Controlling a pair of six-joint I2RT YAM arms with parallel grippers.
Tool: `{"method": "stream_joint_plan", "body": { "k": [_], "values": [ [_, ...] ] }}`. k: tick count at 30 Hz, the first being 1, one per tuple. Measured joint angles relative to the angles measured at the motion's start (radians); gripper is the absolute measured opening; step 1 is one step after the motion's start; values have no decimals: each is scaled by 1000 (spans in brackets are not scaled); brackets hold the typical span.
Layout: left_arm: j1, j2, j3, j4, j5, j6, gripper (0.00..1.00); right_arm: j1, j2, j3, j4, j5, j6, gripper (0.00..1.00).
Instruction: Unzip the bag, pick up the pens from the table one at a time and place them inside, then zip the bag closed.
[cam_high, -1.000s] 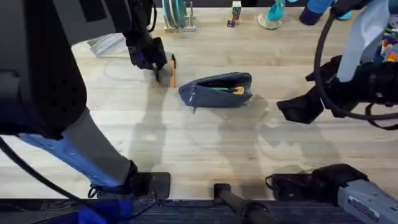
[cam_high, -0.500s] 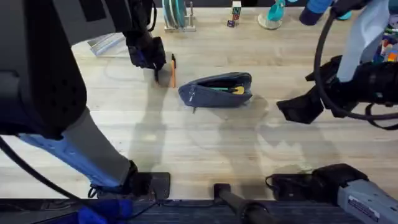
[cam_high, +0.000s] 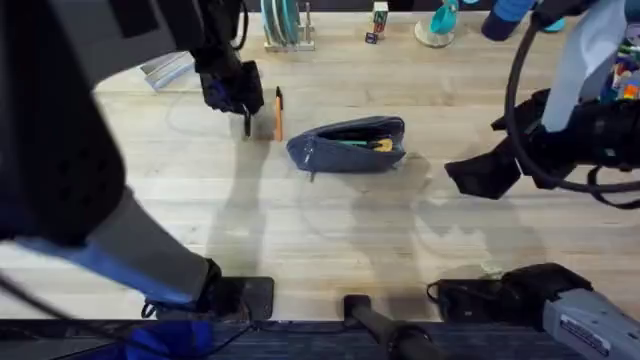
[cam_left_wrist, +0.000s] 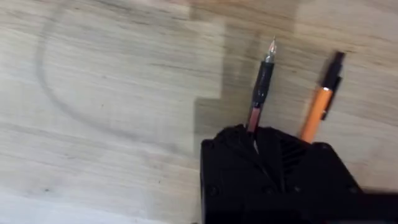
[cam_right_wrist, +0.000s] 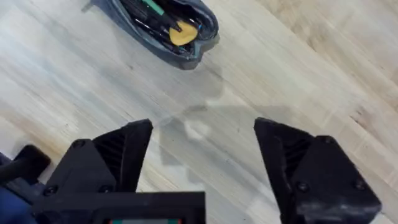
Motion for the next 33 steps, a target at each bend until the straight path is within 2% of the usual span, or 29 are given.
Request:
{"method": "stream_joint_plan", "body": {
  "k": [7,10,14,19,26,29,33],
  "values": [
    [-2,-248,-2,-37,15,60,45,0,0,0,0,0,0,998],
    [-12,-337,-2,-54,59,117,44,0,0,0,0,0,0,998],
    [-52,-419,-2,-90,127,185,44,0,0,0,0,0,0,998],
    [-132,-476,-2,-120,220,277,44,0,0,0,0,0,0,998],
    [-293,-485,-2,-120,348,465,44,0,0,0,0,0,0,998],
    [-364,-485,-2,-119,375,550,44,0,0,0,0,0,0,997],
    [-437,-485,-2,-119,390,663,44,0,0,0,0,0,0,997]
  ]
}}
